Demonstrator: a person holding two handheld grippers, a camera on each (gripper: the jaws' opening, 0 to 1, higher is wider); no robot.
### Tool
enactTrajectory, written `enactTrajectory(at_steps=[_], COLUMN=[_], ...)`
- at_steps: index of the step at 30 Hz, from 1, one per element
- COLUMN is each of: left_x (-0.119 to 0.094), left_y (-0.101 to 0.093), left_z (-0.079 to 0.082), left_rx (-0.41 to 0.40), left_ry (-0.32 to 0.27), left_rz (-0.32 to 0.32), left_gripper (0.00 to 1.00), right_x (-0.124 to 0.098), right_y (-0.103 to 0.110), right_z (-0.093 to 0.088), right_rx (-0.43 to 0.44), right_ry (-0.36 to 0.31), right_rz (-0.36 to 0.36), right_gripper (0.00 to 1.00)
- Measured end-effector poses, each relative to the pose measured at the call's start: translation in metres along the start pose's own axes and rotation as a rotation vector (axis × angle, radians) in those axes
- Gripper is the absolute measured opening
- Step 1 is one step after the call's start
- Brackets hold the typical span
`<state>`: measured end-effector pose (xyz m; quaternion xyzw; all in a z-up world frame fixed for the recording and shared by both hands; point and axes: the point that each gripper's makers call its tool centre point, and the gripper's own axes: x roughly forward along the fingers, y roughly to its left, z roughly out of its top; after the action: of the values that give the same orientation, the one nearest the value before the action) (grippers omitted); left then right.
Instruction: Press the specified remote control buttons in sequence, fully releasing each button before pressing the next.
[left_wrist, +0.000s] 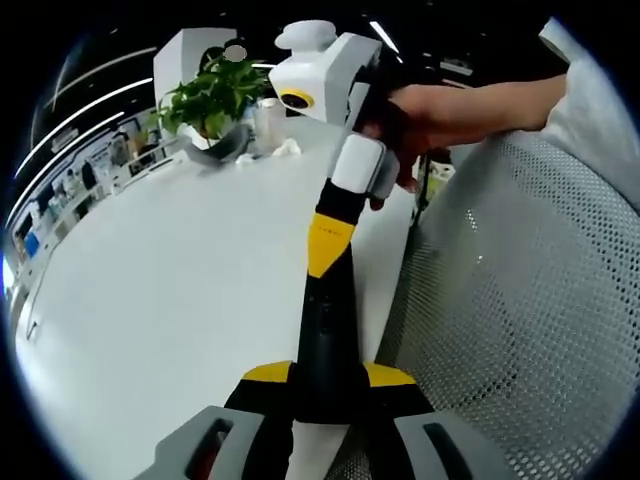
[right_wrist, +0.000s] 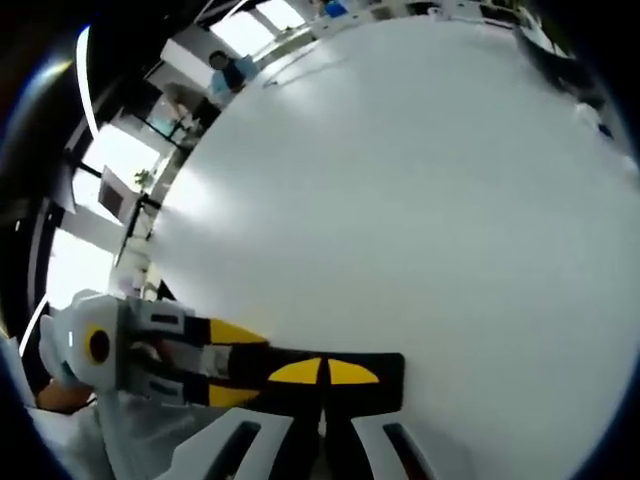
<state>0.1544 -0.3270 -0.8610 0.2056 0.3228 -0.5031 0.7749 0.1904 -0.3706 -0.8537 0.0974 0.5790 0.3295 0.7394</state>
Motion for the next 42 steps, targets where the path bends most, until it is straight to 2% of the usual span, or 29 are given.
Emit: enactTrajectory(at_steps=[7,13,24,28,30,33,42], left_x=[-0.0001,-0.0002,-0.001,-0.0013,-0.0014,-0.0014,-0.0011], left_y=[0.0002,0.0003,-0.0002,-0.0006,-0.0008,-0.0009,-0.0013], left_z=[0.0001,0.0001,0.0001,-0.0001,-0.0001,-0.0001,0.0], left_rx=[0.0,-0.002,-0.001,-0.002,-0.001,-0.001,-0.001], left_ry=[0.001,0.001,0.0,-0.001,-0.001,-0.002,-0.004], left_rz=[0.002,0.002,0.003,0.003,0.002,0.002,0.0], left_gripper=[0.24,0.24,0.24,0.24,0.24,0.24,0.24], right_x=[-0.0007,-0.0003,-0.0018,-0.0036,-0.0029,0.0,-0.0015], right_y=[-0.0004,0.001,0.002,0.0031,0.002,0.0004,0.0001], right_z=[0.0007,0.0004,0.0005,0.0052,0.006,0.0006,0.0017], right_rx=[0.044,0.017,0.028,0.007,0.011,0.018,0.061], right_ry=[0.001,0.001,0.011,-0.02,-0.025,0.005,-0.016], right_rz=[0.014,-0.002,0.011,0.007,0.007,0.001,0.026], right_gripper=[0.0,0.0,0.0,0.0,0.0,0.0,0.0])
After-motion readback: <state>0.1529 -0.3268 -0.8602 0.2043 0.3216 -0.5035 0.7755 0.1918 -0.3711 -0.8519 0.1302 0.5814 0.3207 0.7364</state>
